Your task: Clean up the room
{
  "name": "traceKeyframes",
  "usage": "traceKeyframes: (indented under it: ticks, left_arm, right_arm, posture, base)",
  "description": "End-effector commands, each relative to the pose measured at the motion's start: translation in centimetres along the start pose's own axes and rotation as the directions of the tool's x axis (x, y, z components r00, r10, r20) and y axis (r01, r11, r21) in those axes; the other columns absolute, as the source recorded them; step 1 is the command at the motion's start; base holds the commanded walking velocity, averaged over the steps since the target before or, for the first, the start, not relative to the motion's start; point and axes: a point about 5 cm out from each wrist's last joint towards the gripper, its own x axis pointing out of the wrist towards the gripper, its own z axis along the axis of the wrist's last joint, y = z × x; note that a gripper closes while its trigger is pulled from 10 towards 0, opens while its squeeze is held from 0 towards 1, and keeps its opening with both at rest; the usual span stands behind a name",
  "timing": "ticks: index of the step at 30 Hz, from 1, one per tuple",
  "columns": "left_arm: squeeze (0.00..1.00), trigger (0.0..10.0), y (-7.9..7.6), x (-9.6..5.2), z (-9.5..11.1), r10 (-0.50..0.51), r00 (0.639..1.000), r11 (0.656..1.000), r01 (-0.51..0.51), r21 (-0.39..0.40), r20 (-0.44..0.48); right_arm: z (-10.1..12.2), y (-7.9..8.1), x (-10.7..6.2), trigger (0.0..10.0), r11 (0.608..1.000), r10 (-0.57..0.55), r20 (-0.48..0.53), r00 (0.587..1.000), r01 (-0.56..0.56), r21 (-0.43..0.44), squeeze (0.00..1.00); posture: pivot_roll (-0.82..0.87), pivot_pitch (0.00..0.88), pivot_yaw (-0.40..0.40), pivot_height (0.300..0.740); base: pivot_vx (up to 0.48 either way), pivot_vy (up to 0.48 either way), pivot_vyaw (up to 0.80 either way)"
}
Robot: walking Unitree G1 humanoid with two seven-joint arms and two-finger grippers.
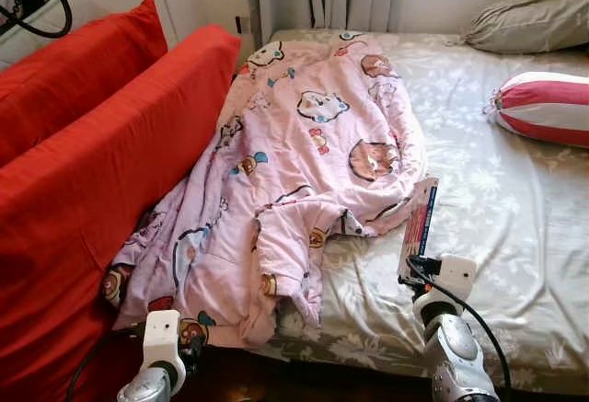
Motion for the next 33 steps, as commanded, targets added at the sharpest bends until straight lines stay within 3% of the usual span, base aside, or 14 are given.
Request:
traceKeyframes:
  ticks: [1,33]
  left_arm:
    - [0.00,10.0,-0.2,-0.2,-0.7,-0.008,1.000,1.000,0.009,0.028,-0.030]
    - [0.00,10.0,-0.3,-0.5,-1.6,-0.004,0.999,1.000,0.004,0.009,-0.043]
  right_arm:
    - [0.3,-0.2,0.0,10.0,1.000,-0.006,0.027,1.000,0.006,0.000,0.00]
    - [1.0,-0.3,0.5,10.0,1.000,-0.006,0.057,0.998,0.007,-0.017,0.00]
  posture:
    - [0.02,0.158,0.038,0.740]
    - [0.03,0.186,0.021,0.740]
  base:
    - [0.000,-0.341,-0.57]
    - [0.000,-0.344,-0.02]
